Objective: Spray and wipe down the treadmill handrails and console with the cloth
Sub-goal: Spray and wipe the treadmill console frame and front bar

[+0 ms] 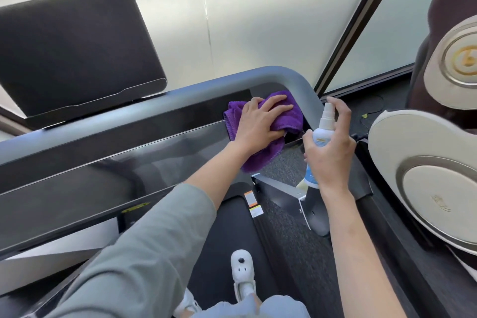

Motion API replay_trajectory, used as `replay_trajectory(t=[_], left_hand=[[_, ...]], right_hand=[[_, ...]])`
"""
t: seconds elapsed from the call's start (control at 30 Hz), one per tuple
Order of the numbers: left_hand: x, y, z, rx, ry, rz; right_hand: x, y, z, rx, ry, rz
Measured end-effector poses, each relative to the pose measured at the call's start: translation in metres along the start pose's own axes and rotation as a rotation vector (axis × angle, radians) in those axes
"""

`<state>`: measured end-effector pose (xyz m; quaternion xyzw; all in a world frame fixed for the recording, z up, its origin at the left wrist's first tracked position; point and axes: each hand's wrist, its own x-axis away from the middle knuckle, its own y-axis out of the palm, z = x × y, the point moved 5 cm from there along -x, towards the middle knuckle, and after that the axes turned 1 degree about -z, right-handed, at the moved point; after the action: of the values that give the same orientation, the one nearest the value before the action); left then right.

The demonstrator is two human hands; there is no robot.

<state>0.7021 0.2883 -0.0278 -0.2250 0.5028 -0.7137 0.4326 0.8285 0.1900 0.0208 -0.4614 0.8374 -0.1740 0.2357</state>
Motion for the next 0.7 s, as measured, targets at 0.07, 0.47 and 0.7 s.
replay_trajectory(t=[0.07,0.47,0.7], left_hand=[[0.001,0.004,0.007,0.018,-0.028,0.035],[0.046,-0.028,-0.041,-0.179,-0.16,0.137],[0.105,-0.056,-0.092,-0.174,-0.347,0.282]], right_hand=[[0.002,-0.003,0.002,0.004,0.009,0.013],[0.014,0.005,-0.019,0.02,-0.042,-0.017],[0.032,0.036,-0.044,-0.006,-0.102,-0.127]])
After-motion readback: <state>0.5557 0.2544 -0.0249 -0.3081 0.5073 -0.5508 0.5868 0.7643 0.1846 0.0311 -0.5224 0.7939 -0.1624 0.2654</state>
